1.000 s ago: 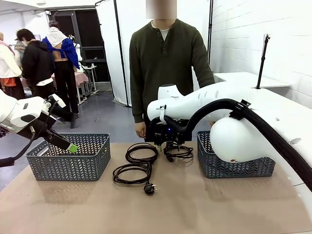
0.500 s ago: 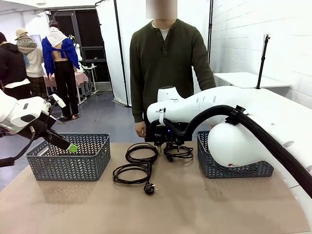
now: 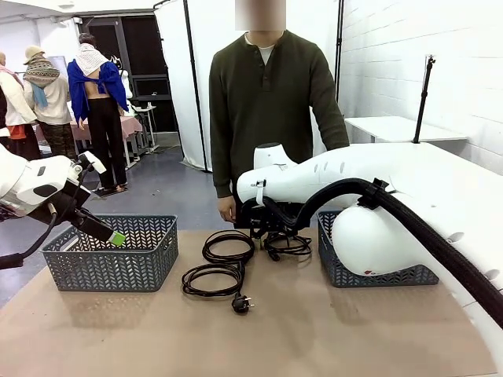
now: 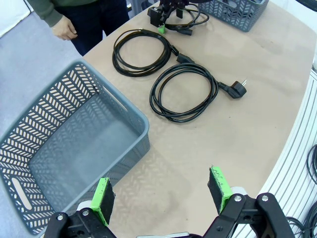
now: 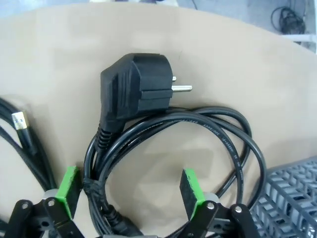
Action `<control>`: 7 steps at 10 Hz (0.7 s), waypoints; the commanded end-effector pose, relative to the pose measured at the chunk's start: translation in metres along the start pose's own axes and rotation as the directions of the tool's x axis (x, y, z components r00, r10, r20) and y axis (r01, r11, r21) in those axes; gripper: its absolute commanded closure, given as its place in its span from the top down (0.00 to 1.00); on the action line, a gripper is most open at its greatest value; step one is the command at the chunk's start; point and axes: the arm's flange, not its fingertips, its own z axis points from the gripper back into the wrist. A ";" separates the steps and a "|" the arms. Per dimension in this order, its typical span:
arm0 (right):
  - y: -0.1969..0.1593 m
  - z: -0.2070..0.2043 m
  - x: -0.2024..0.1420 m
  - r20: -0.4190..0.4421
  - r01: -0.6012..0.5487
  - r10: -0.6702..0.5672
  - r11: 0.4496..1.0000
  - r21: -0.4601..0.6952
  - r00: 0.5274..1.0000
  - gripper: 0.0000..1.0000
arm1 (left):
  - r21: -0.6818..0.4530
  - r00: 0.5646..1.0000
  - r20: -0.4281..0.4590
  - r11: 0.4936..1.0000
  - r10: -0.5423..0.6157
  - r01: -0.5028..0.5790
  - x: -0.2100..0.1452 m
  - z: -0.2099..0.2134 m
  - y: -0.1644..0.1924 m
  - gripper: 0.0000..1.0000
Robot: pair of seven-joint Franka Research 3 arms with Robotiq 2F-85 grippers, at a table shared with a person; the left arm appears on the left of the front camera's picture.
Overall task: Organize the cables according to human instructions.
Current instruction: Pick up a bundle of cables and place it in the basket indicated by the human.
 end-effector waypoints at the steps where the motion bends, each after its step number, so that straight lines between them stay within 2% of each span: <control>1: 0.009 0.002 0.017 0.024 0.041 -0.040 0.997 -0.060 0.999 0.84 | -0.007 1.000 0.003 1.000 0.018 -0.018 -0.001 0.000 0.002 1.00; 6: 0.010 0.014 0.015 -0.033 0.025 -0.026 1.000 -0.017 0.999 0.03 | -0.007 1.000 0.003 1.000 0.018 -0.018 -0.001 0.000 0.002 1.00; 7: 0.009 0.017 0.015 -0.051 0.016 -0.016 1.000 -0.001 0.999 0.00 | -0.007 1.000 0.003 1.000 0.018 -0.018 -0.001 0.000 0.002 1.00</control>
